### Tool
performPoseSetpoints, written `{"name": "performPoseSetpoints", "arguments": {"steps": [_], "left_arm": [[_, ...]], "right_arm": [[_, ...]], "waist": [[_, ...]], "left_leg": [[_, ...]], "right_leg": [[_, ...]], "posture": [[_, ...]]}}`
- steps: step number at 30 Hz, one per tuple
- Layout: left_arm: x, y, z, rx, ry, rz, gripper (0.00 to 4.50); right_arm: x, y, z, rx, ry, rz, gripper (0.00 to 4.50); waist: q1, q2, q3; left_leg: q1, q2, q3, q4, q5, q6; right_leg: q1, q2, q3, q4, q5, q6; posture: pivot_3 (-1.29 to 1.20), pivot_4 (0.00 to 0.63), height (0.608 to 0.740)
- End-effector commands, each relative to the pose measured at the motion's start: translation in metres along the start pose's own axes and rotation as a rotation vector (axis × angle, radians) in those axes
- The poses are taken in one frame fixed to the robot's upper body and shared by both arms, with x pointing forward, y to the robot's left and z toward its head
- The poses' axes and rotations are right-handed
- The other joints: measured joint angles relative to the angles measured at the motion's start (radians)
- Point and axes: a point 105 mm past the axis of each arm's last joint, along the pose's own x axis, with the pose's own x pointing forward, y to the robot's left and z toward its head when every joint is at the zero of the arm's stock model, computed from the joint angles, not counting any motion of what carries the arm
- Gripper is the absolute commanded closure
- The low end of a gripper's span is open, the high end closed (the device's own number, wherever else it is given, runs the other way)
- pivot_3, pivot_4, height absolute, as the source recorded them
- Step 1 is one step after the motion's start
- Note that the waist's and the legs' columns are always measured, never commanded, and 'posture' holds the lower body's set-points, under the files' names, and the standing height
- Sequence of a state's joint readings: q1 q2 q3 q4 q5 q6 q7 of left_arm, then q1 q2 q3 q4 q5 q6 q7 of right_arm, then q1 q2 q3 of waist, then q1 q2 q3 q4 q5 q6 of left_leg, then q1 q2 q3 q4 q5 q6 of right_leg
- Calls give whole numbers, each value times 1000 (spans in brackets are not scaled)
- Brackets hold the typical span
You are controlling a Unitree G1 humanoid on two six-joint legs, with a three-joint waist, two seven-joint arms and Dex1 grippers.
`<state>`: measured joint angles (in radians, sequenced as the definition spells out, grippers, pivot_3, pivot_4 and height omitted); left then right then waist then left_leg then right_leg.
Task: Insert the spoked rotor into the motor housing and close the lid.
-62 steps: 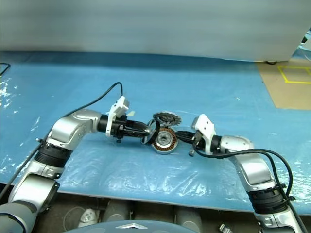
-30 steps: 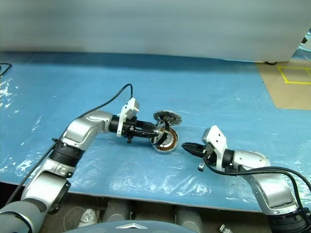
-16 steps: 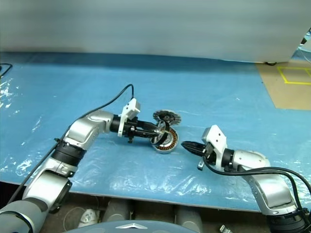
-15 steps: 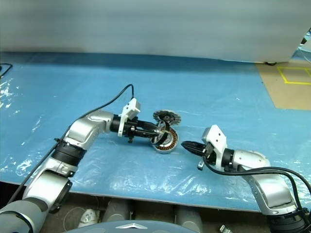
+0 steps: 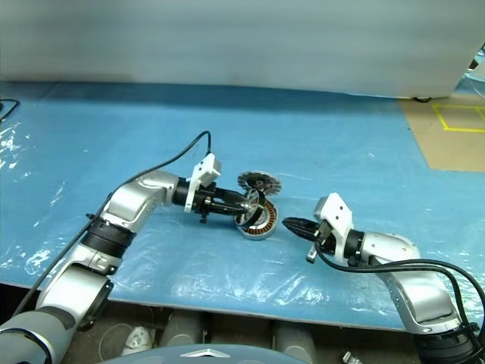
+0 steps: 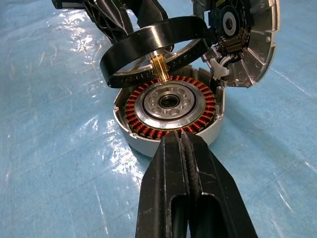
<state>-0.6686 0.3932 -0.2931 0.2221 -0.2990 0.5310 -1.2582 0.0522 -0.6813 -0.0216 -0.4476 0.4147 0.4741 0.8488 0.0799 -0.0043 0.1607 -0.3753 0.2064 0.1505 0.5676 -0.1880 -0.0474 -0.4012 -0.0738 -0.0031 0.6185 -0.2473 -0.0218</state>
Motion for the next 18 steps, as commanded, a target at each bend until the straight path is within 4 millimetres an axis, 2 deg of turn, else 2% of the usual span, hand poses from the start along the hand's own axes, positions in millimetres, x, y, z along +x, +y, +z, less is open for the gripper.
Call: {"name": "performPoseSetpoints", "arguments": {"steps": [1,2,7,14,18], "left_arm": [[3,1,-4,11,40,3,3149],[2,2,-4,14,43,8,3149],[-1,16,-8,87,90,106,1485],[-2,10,9,76,-8,80,1485],[1,-4,25,-7,-123,5,2411]], "right_arm": [[2,1,8,-30,-30,7,4500],[2,1,8,-31,-30,6,4500],[4,1,8,-36,-30,7,4500],[6,0,8,-40,-31,10,4500],[7,-2,6,-42,-30,11,4500]], "waist": [[0,0,0],[0,0,0],[-1,0,0],[0,0,0],[0,0,0]], "left_leg": [[0,0,0,0,0,0],[0,0,0,0,0,0],[0,0,0,0,0,0],[0,0,0,0,0,0],[0,0,0,0,0,0]], "right_leg": [[0,0,0,0,0,0],[0,0,0,0,0,0],[0,0,0,0,0,0],[0,0,0,0,0,0],[0,0,0,0,0,0]], "posture": [[0,150,740],[0,150,740],[0,150,740],[0,150,740],[0,150,740]]}}
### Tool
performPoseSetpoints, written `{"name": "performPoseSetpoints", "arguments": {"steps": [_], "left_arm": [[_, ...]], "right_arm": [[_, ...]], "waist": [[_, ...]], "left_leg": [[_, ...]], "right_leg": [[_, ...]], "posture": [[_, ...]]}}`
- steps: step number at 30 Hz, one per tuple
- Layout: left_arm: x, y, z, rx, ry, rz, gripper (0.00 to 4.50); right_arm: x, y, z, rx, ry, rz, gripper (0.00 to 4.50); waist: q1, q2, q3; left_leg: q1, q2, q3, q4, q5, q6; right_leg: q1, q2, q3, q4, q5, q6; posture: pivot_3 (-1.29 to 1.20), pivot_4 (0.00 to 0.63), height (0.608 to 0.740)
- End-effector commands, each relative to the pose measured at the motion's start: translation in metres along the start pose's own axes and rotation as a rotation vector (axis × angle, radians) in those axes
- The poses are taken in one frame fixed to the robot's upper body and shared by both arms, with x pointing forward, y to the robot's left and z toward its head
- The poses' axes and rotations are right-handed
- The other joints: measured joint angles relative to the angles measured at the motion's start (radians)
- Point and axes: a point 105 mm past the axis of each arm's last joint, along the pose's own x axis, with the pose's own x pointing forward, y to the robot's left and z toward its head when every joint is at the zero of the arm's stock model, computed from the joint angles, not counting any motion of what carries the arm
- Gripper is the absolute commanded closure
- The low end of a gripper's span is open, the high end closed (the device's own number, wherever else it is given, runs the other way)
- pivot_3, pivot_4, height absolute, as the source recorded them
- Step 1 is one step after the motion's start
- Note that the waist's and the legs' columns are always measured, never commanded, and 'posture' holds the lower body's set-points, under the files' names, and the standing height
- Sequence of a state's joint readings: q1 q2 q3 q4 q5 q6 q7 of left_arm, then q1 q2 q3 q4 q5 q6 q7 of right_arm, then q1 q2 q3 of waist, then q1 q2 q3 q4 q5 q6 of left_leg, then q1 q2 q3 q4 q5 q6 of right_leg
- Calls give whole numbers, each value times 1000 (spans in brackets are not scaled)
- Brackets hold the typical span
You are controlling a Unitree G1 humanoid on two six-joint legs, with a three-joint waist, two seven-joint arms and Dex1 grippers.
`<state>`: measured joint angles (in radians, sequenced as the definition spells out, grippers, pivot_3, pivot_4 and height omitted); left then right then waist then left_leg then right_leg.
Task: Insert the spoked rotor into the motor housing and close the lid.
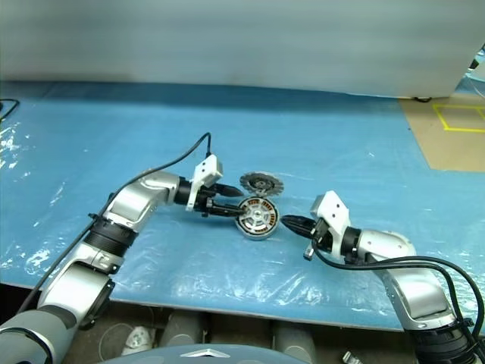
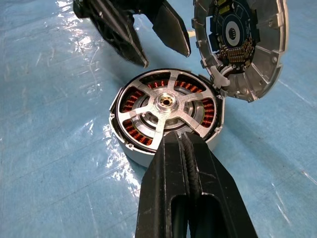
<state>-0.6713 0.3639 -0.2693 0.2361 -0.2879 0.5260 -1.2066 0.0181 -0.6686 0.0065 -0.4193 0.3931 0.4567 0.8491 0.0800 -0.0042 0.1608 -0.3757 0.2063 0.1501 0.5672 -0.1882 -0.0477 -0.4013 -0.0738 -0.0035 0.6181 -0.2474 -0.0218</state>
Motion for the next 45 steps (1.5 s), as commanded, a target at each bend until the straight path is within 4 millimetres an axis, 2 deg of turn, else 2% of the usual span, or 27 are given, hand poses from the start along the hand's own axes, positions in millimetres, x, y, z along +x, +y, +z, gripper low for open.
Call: {"name": "performPoseSetpoints", "arguments": {"steps": [1,6,8,15,17,21,26,28,32,35,41,43,45], "left_arm": [[-3,-12,21,-20,-101,-55,2754],[-5,-18,10,-63,-89,-56,4483],[-2,-18,8,-68,-91,-45,4483],[15,-1,0,-7,-88,101,4483],[19,-1,-3,-2,-77,111,4483],[28,-4,-26,18,21,119,4483],[28,-8,-31,0,44,100,4483],[28,-7,-29,23,36,104,4483],[28,-12,-5,17,-97,60,4483],[19,-21,10,-19,-182,-1,4483],[-24,-26,21,-44,-277,-18,4483],[-36,-21,21,-59,-282,9,4483],[-50,-5,15,-48,-250,98,4483]], "right_arm": [[1,0,5,-26,-23,5,4500],[0,-1,4,-31,-26,4,4500],[1,-2,4,-34,-26,4,4500],[2,-2,6,-38,-32,6,4500],[2,-2,6,-37,-33,6,4500],[2,-1,7,-37,-37,3,4500],[3,-1,7,-37,-38,-2,4500],[3,-1,8,-37,-40,-3,4500],[4,-1,8,-36,-40,-1,4500],[4,-1,9,-35,-42,-1,4500],[3,-2,8,-33,-39,-1,4500],[3,-3,8,-33,-39,-1,4500],[3,-3,9,-34,-39,1,4500]], "waist": [[0,0,0],[-4,0,0],[-4,0,0],[0,0,0],[0,0,0],[-3,0,0],[-3,0,0],[-3,0,0],[-3,0,0],[-3,0,0],[-10,0,0],[-10,1,0],[-8,1,0]], "left_leg": [[0,0,0,0,0,0],[0,0,0,-1,0,0],[0,0,0,-1,0,0],[-1,0,0,0,0,0],[-1,0,0,0,0,1],[0,0,0,0,0,1],[0,0,0,-1,0,0],[0,0,0,-1,0,0],[0,0,0,-1,0,0],[0,0,0,-1,0,0],[0,0,0,-1,0,0],[0,0,0,-2,0,0],[0,0,0,-1,0,-1]], "right_leg": [[0,0,0,0,0,0],[0,0,0,0,0,0],[0,0,0,0,0,0],[0,0,0,-1,0,0],[0,0,0,-1,0,0],[0,0,0,-1,0,0],[0,0,0,-1,0,0],[0,0,0,-1,0,0],[0,0,0,-1,0,0],[0,0,0,-1,0,0],[0,0,0,-1,0,0],[0,0,0,-1,0,0],[0,0,0,-2,0,0]], "posture": [[0,150,740],[0,150,740],[0,150,740],[0,150,740],[0,150,740],[0,150,740],[0,150,740],[0,150,740],[0,150,740],[0,150,740],[0,150,740],[0,150,740],[0,150,740]]}}
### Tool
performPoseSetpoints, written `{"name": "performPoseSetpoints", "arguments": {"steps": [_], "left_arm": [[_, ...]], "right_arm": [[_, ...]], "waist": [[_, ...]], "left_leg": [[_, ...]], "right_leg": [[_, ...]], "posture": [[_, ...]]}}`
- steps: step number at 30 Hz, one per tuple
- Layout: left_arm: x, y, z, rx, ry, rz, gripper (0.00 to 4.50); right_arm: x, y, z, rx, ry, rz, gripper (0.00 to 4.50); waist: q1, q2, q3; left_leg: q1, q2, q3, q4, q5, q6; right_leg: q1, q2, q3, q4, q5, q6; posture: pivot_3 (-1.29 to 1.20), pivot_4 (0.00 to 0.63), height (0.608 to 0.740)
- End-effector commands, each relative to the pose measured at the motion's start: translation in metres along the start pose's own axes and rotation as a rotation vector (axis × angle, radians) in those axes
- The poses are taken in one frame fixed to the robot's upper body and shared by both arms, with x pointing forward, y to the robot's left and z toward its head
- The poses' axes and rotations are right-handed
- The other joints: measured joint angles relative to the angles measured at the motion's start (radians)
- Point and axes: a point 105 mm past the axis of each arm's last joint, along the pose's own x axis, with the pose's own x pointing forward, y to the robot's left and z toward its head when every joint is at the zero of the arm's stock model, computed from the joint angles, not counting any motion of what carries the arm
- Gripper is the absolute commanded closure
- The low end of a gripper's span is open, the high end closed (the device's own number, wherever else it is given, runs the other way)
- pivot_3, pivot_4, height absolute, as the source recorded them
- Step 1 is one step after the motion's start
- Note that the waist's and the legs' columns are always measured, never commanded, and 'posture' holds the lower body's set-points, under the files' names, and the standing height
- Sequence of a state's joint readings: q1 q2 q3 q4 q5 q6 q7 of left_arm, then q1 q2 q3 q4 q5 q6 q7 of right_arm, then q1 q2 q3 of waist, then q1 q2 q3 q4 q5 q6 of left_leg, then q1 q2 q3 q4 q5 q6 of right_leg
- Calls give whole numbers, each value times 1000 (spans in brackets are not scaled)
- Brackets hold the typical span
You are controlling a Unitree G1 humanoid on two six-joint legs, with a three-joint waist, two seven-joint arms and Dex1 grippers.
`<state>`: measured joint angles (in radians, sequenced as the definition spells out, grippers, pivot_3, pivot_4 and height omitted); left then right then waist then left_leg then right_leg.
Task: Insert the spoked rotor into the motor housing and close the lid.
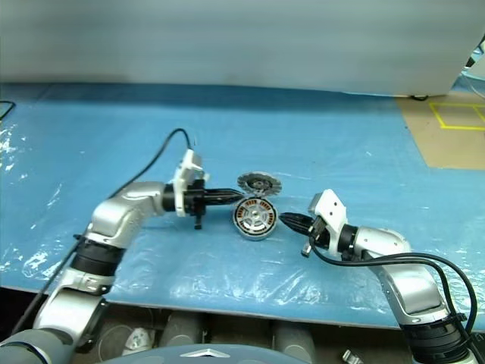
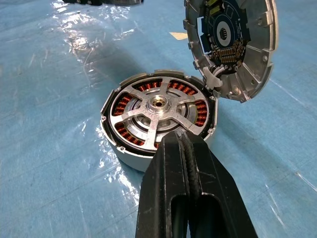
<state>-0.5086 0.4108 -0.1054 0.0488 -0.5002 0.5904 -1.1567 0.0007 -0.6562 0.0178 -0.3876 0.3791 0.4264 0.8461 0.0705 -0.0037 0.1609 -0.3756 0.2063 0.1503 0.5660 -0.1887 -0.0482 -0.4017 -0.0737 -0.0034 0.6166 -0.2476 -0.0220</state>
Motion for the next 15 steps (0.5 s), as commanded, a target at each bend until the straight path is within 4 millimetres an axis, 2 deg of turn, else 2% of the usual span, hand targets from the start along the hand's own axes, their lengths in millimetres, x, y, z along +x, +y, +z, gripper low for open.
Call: {"name": "performPoseSetpoints", "arguments": {"steps": [1,4,7,11,15], "left_arm": [[-21,23,12,67,-14,114,4483],[-34,56,21,146,-31,270,4483],[-34,87,34,209,-63,386,4483],[0,98,51,242,-109,344,4483],[43,87,61,239,-127,208,4483]], "right_arm": [[0,1,10,-24,-27,13,4500],[1,3,11,-25,-25,27,4500],[2,7,11,-25,-24,45,4500],[4,10,14,-22,-31,47,4500],[5,13,14,-19,-33,47,4500]], "waist": [[2,0,0],[6,0,0],[10,0,0],[27,0,0],[29,-1,0]], "left_leg": [[0,0,0,0,0,-1],[-1,0,0,1,0,0],[-1,0,0,2,0,0],[-2,-1,-1,3,1,1],[-3,-1,-2,2,1,1]], "right_leg": [[0,0,0,-1,0,0],[1,0,0,-1,0,0],[1,0,-1,-1,0,0],[1,0,0,-2,3,5],[1,0,-1,-2,4,7]], "posture": [[0,150,740],[0,150,740],[0,150,740],[0,150,740],[0,150,740]]}}
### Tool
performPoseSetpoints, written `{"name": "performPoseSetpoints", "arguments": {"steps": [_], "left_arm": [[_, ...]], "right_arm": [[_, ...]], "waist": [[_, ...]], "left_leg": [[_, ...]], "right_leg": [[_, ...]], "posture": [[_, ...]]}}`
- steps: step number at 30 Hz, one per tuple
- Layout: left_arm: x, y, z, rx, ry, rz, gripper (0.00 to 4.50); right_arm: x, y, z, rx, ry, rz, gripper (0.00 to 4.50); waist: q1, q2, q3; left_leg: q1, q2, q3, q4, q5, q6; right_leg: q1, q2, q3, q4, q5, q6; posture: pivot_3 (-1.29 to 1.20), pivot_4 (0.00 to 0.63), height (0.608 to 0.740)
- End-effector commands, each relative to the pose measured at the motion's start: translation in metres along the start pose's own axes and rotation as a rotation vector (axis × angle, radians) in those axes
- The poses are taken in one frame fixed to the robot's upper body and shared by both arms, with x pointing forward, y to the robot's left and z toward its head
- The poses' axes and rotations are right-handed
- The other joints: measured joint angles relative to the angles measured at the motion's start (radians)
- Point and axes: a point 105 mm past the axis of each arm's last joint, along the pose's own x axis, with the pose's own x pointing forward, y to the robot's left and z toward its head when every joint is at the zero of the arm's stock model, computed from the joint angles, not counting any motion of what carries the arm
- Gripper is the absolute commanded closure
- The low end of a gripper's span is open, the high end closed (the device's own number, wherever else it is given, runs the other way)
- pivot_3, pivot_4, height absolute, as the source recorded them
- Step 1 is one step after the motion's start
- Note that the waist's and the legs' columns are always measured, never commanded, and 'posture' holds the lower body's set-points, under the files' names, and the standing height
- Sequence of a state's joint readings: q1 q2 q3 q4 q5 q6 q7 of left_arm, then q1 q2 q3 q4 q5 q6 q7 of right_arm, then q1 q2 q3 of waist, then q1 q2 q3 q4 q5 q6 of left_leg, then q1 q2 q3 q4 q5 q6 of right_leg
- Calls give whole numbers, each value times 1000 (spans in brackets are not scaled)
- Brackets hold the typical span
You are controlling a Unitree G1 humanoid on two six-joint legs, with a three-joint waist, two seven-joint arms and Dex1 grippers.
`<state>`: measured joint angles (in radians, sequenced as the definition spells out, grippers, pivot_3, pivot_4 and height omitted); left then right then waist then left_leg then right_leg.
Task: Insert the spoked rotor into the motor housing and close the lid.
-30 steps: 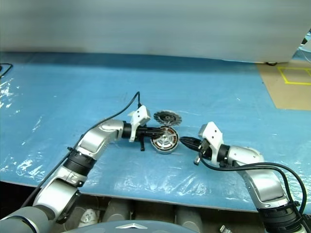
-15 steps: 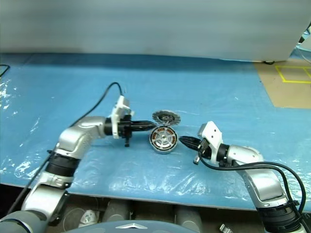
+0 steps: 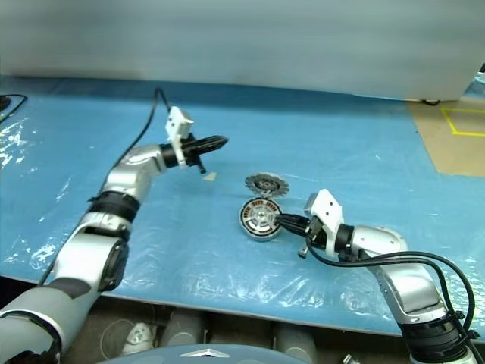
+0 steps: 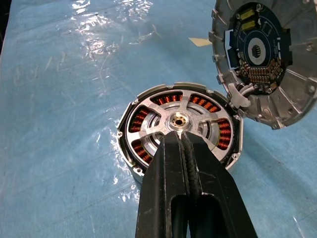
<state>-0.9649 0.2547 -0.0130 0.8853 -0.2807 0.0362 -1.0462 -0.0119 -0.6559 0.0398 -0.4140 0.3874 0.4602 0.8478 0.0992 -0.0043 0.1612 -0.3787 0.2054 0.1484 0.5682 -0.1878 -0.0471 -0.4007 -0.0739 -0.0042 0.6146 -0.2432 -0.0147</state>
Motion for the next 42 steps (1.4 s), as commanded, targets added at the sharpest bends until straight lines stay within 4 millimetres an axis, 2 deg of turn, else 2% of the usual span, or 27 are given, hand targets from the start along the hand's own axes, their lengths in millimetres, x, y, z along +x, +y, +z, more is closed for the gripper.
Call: {"name": "performPoseSetpoints", "arguments": {"steps": [1,5,11,15,19,24,27,31,36,39,42], "left_arm": [[30,-19,15,22,-35,-128,4483],[55,-45,14,15,2,-262,4483],[71,-80,2,-17,84,-460,4483],[64,-92,-10,-45,165,-581,4483],[53,-95,-26,-40,230,-619,4483],[39,-103,-43,-95,245,-666,4483],[33,-109,-53,-109,253,-676,4483],[26,-118,-69,-103,271,-653,4483],[24,-116,-82,-5,285,-554,4483],[18,-108,-54,-5,104,-481,4500],[1,-108,-37,-21,11,-456,4500]], "right_arm": [[0,7,10,-23,-35,11,4500],[-1,9,10,-17,-38,2,4500],[-5,11,9,-5,-33,-21,4500],[-12,8,8,3,-21,-43,4500],[-20,0,6,5,-9,-75,4500],[-37,-22,7,-14,11,-141,4500],[-41,-30,9,-32,12,-154,4500],[-35,-33,17,-34,-26,-153,4500],[-7,-19,27,0,-106,-92,4500],[14,-7,31,22,-139,-33,3870],[23,-2,31,26,-141,-4,2891]], "waist": [[1,0,0],[-1,-1,0],[0,-1,1],[0,-1,1],[0,-1,1],[1,-1,1],[1,-1,1],[0,-1,0],[-1,0,0],[-5,0,0],[-5,0,0]], "left_leg": [[0,0,0,0,0,0],[-1,0,-1,-1,0,0],[0,-1,-1,-1,-2,-3],[0,-1,-1,-1,-2,-2],[0,-1,-1,-1,-1,-2],[0,-1,-1,-1,0,0],[0,-1,-1,-1,0,0],[0,0,-1,-1,0,1],[2,0,-1,-1,0,2],[4,1,0,-1,-2,5],[4,1,0,-1,-2,4]], "right_leg": [[0,0,-1,0,0,0],[0,0,-1,0,0,0],[0,0,-1,0,1,2],[0,-1,-1,0,1,2],[0,-1,-1,0,1,2],[0,-1,-1,-1,1,2],[0,-1,-1,0,1,2],[0,-1,-1,0,1,1],[3,-1,-1,0,-2,-3],[4,-1,-1,0,-2,-4],[3,-1,-1,0,-2,-4]], "posture": [[0,150,740],[0,150,740],[0,150,740],[0,150,740],[0,150,740],[0,150,740],[0,150,740],[0,150,740],[0,150,740],[0,150,740],[0,150,740]]}}
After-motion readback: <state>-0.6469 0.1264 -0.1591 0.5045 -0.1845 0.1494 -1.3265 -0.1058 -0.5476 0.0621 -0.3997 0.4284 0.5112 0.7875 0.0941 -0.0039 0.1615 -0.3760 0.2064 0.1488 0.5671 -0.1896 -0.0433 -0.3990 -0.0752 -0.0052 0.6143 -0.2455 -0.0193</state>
